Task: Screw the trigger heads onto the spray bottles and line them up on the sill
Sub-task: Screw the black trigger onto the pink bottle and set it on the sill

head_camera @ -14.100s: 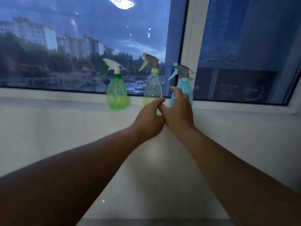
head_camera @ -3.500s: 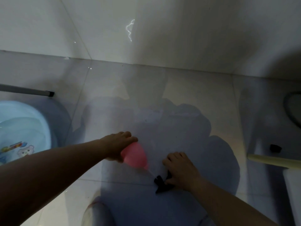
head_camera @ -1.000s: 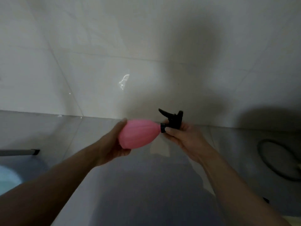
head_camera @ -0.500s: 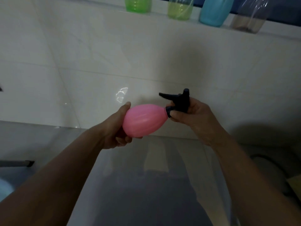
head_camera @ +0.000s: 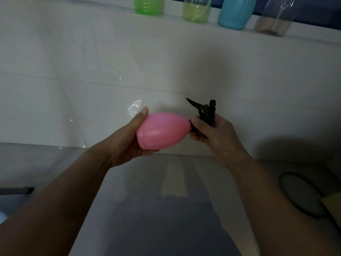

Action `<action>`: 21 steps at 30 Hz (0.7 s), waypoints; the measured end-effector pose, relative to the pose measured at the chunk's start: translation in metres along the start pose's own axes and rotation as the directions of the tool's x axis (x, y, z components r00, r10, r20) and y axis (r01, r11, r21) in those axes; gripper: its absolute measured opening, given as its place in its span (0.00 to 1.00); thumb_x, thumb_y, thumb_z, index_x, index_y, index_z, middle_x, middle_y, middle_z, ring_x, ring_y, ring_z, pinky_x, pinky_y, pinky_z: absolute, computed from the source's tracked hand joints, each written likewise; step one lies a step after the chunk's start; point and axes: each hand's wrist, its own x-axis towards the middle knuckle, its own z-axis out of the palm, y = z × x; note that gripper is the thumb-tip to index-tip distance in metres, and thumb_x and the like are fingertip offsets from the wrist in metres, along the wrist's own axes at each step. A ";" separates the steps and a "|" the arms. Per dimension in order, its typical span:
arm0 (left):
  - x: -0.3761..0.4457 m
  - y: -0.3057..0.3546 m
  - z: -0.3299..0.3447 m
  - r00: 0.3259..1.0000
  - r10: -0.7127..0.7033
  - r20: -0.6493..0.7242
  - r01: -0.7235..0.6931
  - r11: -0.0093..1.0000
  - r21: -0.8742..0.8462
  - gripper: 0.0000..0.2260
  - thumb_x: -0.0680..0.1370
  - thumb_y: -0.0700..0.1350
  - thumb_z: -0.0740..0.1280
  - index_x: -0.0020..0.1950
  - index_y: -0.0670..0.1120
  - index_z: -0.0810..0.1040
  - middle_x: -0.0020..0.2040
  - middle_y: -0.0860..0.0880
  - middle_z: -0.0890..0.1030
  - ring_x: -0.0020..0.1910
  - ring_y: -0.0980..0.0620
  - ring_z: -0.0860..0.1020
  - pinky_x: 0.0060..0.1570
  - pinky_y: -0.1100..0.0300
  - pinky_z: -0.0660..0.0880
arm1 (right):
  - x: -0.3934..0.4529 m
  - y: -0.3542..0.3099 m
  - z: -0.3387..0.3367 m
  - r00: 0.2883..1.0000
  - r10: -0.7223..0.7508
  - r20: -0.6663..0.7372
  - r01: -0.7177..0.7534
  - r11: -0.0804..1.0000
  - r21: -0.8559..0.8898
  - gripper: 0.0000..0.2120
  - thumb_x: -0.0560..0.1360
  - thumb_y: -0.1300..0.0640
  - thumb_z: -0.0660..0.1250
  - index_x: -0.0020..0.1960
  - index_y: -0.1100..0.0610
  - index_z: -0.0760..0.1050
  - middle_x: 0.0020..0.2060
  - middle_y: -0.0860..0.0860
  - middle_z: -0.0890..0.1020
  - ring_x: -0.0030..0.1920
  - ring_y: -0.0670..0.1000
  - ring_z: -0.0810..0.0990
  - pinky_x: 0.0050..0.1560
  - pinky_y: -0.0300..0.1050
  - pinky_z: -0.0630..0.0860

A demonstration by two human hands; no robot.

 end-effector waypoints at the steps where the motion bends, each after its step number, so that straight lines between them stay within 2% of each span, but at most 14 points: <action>1: 0.000 -0.003 0.001 0.999 0.035 -0.001 -0.035 0.999 0.017 0.29 0.71 0.70 0.68 0.63 0.51 0.81 0.54 0.41 0.86 0.46 0.44 0.85 0.39 0.54 0.82 | -0.001 0.000 0.001 0.999 0.016 -0.030 -0.016 1.000 -0.008 0.06 0.74 0.62 0.74 0.50 0.60 0.80 0.37 0.54 0.86 0.35 0.51 0.85 0.39 0.42 0.82; 3: 0.000 -0.011 0.006 0.992 0.130 -0.009 -0.129 0.990 0.050 0.28 0.74 0.65 0.68 0.67 0.50 0.77 0.58 0.42 0.82 0.48 0.46 0.84 0.40 0.53 0.81 | 0.000 -0.002 0.004 0.993 0.063 -0.095 -0.063 0.998 0.004 0.06 0.74 0.62 0.75 0.49 0.61 0.80 0.36 0.55 0.85 0.31 0.49 0.83 0.36 0.41 0.82; 5: 0.001 -0.019 0.007 0.980 0.200 0.000 -0.199 0.977 0.080 0.28 0.74 0.63 0.69 0.70 0.50 0.74 0.65 0.42 0.78 0.54 0.45 0.83 0.45 0.51 0.80 | 0.000 -0.004 0.003 0.987 0.101 -0.126 -0.098 0.995 0.029 0.05 0.73 0.62 0.75 0.47 0.61 0.80 0.33 0.53 0.84 0.28 0.47 0.81 0.34 0.40 0.81; 8: -0.002 -0.026 0.003 0.978 0.198 0.063 -0.205 0.970 0.133 0.31 0.69 0.58 0.77 0.69 0.52 0.74 0.66 0.44 0.78 0.59 0.44 0.82 0.51 0.50 0.81 | 0.002 -0.009 -0.004 0.986 0.111 -0.126 -0.108 0.994 0.033 0.07 0.71 0.62 0.77 0.46 0.61 0.81 0.32 0.53 0.83 0.28 0.46 0.80 0.33 0.39 0.80; 10: -0.003 -0.027 0.004 0.976 0.153 0.152 -0.194 0.931 0.309 0.35 0.65 0.54 0.82 0.69 0.55 0.73 0.64 0.48 0.79 0.59 0.49 0.82 0.52 0.53 0.82 | 0.001 -0.013 -0.006 0.987 0.087 -0.133 -0.088 0.996 0.002 0.09 0.69 0.60 0.79 0.45 0.61 0.81 0.32 0.52 0.83 0.28 0.46 0.81 0.33 0.39 0.80; 12: -0.002 -0.027 0.013 0.973 0.156 0.168 -0.216 0.867 0.450 0.38 0.61 0.53 0.85 0.68 0.59 0.73 0.62 0.53 0.80 0.57 0.55 0.82 0.51 0.56 0.82 | 0.000 -0.017 -0.005 0.988 0.024 -0.153 -0.033 0.998 -0.056 0.11 0.67 0.58 0.80 0.45 0.60 0.82 0.29 0.50 0.84 0.29 0.46 0.81 0.33 0.39 0.80; 15: 0.000 -0.028 0.030 0.954 0.279 0.114 -0.297 0.809 0.507 0.38 0.59 0.53 0.85 0.65 0.66 0.72 0.59 0.59 0.78 0.55 0.60 0.81 0.45 0.59 0.83 | -0.001 -0.026 -0.002 0.983 -0.066 -0.172 0.045 0.991 -0.124 0.13 0.66 0.56 0.81 0.45 0.59 0.83 0.30 0.49 0.85 0.30 0.46 0.82 0.34 0.39 0.81; 18: 0.002 -0.032 0.039 0.925 0.367 0.093 -0.357 0.765 0.535 0.40 0.60 0.52 0.85 0.67 0.65 0.69 0.60 0.58 0.76 0.54 0.57 0.80 0.44 0.58 0.84 | -0.001 -0.035 0.000 0.976 -0.134 -0.169 0.103 0.978 -0.181 0.12 0.66 0.55 0.81 0.44 0.58 0.83 0.30 0.50 0.85 0.29 0.46 0.83 0.33 0.39 0.81; 21: 0.001 -0.033 0.046 0.932 0.350 0.089 -0.340 0.767 0.544 0.41 0.61 0.52 0.84 0.67 0.63 0.67 0.62 0.57 0.74 0.54 0.56 0.80 0.44 0.58 0.84 | -0.004 -0.038 0.005 0.966 -0.164 -0.199 0.124 0.972 -0.200 0.15 0.66 0.54 0.81 0.49 0.57 0.82 0.33 0.49 0.87 0.30 0.46 0.84 0.33 0.39 0.81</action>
